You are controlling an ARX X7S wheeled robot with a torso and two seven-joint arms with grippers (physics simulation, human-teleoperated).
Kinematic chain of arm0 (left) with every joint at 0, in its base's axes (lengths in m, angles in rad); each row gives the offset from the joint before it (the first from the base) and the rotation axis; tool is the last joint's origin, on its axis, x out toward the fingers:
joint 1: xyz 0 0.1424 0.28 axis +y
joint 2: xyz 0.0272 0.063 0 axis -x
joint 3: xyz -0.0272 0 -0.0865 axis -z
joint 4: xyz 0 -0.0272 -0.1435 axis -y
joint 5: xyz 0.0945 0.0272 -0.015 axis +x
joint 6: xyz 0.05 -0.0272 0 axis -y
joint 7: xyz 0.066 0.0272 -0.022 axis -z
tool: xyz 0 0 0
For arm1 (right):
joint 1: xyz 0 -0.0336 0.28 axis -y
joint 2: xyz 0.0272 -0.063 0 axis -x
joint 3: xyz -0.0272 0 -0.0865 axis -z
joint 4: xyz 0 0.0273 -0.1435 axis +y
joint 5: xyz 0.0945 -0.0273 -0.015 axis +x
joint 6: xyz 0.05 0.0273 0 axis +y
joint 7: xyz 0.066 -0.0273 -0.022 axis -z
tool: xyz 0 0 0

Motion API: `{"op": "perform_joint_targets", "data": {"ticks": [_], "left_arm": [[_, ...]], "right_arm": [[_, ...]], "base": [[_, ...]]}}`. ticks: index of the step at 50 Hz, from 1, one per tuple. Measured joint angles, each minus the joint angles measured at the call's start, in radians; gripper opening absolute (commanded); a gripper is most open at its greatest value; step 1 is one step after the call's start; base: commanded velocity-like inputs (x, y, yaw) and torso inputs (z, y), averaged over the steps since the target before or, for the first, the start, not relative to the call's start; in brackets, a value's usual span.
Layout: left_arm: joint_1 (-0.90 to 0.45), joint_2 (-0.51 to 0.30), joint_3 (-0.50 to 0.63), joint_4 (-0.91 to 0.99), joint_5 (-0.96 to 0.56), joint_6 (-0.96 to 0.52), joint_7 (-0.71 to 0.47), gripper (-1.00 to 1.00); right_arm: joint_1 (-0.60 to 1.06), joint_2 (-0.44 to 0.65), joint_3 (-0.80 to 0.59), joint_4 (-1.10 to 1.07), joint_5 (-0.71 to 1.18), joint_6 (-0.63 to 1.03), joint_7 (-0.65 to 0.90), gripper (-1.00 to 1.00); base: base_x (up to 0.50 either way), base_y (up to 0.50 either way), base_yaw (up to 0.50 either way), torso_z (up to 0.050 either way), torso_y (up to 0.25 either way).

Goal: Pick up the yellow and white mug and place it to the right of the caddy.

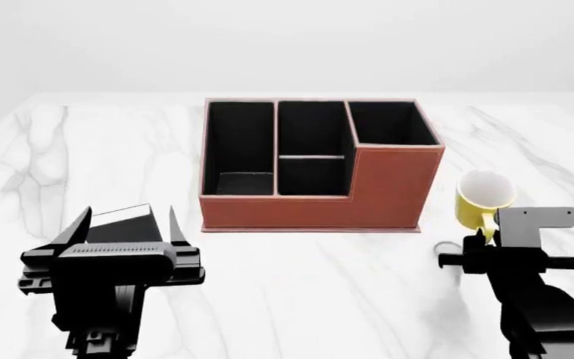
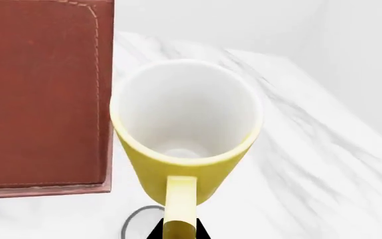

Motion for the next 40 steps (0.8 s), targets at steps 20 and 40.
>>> {"op": "perform_joint_targets", "data": {"ticks": [20,40], "left_arm": [[-0.003,-0.003,0.004,-0.002,-0.004,0.000,-0.005,1.00],[-0.011,-0.006,0.009,-0.001,-0.009,-0.006,-0.011,1.00]], "right_arm": [[0.021,-0.013,-0.015,0.100,-0.012,-0.039,-0.015,-1.00],[0.040,-0.024,-0.024,0.192,-0.020,-0.075,-0.030,-1.00]], "base": [[0.00,0.00,0.00,0.000,0.001],[0.00,0.00,0.00,0.000,0.001]]}}
